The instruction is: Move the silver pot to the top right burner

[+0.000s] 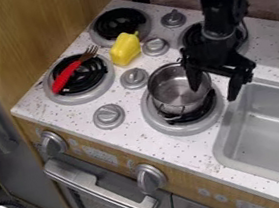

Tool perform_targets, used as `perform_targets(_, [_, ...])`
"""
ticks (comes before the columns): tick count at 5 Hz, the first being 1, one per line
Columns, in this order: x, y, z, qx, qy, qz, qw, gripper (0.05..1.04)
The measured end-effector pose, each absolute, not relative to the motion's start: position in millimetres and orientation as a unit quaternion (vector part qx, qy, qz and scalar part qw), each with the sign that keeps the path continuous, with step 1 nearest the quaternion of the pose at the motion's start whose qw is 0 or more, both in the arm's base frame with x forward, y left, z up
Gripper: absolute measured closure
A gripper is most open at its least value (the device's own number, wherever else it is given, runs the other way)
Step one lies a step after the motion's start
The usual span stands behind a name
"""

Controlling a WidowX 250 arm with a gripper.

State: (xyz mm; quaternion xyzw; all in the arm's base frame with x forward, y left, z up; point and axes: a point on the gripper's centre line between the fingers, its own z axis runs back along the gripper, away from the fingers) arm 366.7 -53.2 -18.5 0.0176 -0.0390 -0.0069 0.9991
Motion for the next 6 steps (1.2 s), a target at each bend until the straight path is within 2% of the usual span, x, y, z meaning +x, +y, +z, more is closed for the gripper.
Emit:
perform_targets(2, [358.2, -37.3, -46.8, 0.028, 0.005, -0.006, 1.000, 0.118])
perform_targets(4, [360.5, -34.4, -48.4, 0.031, -0.004, -0.020, 0.999, 0.692])
perform_targets(5, [363.9, -33.7, -49.1, 0.046, -0.027, -0.063, 0.997, 0.930])
perform_targets(6, [368.1, -37.0, -48.5, 0.060, -0.041, -0.107, 0.992, 1.002])
